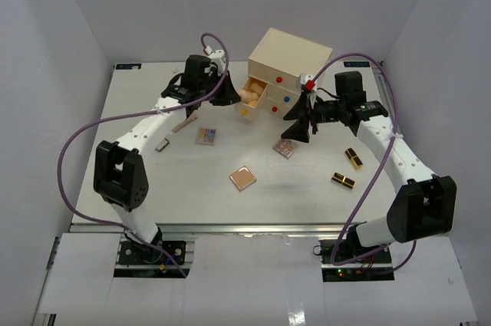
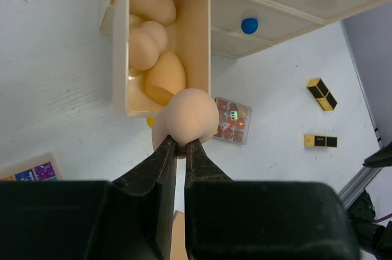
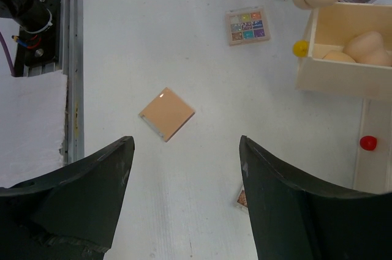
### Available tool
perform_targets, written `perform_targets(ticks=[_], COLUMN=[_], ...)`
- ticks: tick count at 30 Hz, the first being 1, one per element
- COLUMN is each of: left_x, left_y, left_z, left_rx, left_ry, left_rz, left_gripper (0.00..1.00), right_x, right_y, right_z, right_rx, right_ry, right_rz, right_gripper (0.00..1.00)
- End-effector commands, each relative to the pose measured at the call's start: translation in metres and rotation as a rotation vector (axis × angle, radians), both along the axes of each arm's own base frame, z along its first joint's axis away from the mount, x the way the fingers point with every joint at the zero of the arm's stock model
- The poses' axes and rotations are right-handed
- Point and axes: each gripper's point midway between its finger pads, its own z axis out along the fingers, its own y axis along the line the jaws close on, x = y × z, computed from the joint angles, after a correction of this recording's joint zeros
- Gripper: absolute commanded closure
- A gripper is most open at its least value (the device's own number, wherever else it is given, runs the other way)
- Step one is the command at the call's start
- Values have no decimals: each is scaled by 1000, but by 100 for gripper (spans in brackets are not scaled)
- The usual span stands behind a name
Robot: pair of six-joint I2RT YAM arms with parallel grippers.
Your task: Organize the makeup
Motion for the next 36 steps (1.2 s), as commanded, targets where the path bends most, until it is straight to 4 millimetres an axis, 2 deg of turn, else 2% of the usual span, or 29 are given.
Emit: perform_targets(ticks=[1,4,9,17,21,22,23,25,31,36], left_x=[24,44,60,62,61,60,61,58,51,52], left_y=[-30,-42,-50,-43,-42,-42,-41,-41,-38,-30], left_z=[33,29,8,-6,-9,-8,-7,0,17,26], left_rx=[-7,17,98,180,198,201,204,204,193,205], left_ry=[-100,-107,-86,-86,-83,-85,-86,-97,-119,-141], left_rz=[6,20,44,82,88,92,97,97,96,124], left_gripper=[100,100,100,99,86,77,76,65,55,53], right_x=[2,0,0,1,2,2,2,2,2,3], right_y=[0,0,0,-1,-1,-1,-1,-1,-1,-1], right_z=[0,0,1,1,-1,-1,-1,-2,-4,-6], right_rx=[16,21,21,20,19,19,18,18,19,17], right_ry=[-12,-6,-12,-16,-10,-9,-9,-3,3,9], right_rz=[13,18,16,14,14,14,14,15,16,14], right_gripper=[24,24,24,23,23,23,23,23,23,23])
